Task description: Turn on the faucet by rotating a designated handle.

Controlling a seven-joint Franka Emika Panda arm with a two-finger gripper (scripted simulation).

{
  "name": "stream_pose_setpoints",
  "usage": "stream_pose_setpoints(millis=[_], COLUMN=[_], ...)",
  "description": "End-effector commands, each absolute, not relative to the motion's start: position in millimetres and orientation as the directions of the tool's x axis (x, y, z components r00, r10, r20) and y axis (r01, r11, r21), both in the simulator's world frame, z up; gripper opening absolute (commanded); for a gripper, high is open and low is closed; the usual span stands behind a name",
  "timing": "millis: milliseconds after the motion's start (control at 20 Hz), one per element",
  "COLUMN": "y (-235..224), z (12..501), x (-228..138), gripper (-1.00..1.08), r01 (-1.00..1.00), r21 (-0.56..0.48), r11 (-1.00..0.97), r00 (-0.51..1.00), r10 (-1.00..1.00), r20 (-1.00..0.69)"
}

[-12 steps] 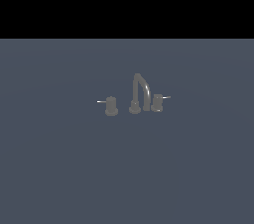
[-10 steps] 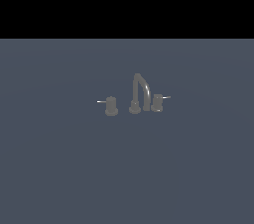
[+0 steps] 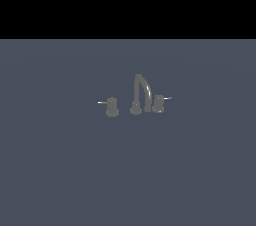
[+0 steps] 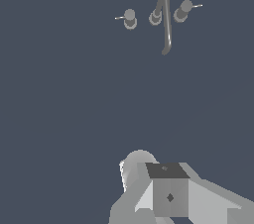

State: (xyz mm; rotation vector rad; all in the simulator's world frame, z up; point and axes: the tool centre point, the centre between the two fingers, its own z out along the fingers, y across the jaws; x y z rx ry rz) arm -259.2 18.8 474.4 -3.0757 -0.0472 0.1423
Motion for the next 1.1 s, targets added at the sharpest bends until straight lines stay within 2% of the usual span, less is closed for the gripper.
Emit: stream_pose_setpoints(millis=[0,500,1050], y=[19.3,15.2,-0.5], z=[474.3,469.8,445.2], x=[-259.4,-233.8,-156.5], gripper=[-1.00,-1.00,-1.00], r01=[0.028,-0.046,-0.265], r21=[-0.065,-0.057,-0.037], r11=[-0.998,-0.997,-0.964], r00=[0.995,0.995,0.962], r10=[0.034,-0.040,-0.261], r20=[-0.092,-0.091,-0.085])
